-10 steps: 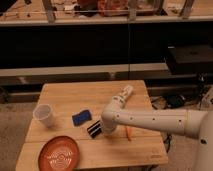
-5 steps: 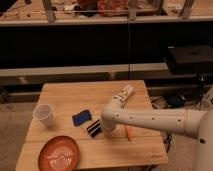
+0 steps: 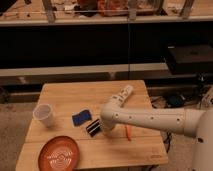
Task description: Push the eraser across the table
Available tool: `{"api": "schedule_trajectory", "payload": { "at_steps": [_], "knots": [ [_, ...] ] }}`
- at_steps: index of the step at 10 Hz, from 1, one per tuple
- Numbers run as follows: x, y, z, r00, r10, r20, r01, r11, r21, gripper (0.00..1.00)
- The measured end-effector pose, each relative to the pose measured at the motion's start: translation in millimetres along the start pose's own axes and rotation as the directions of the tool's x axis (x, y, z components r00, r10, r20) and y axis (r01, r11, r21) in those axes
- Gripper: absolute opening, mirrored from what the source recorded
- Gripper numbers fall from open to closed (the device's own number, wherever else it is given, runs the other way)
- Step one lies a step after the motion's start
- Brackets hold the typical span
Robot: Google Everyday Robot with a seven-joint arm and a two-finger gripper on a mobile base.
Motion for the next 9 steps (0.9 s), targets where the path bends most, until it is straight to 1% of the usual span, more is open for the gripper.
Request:
{"api": "schedule_trajectory", "payload": {
  "at_steps": [9],
  "knots": [
    [-0.8, -10.3, 2.6, 1.0, -0.013, 0.002, 0.013, 1.0, 0.017, 0.0]
  ]
}}
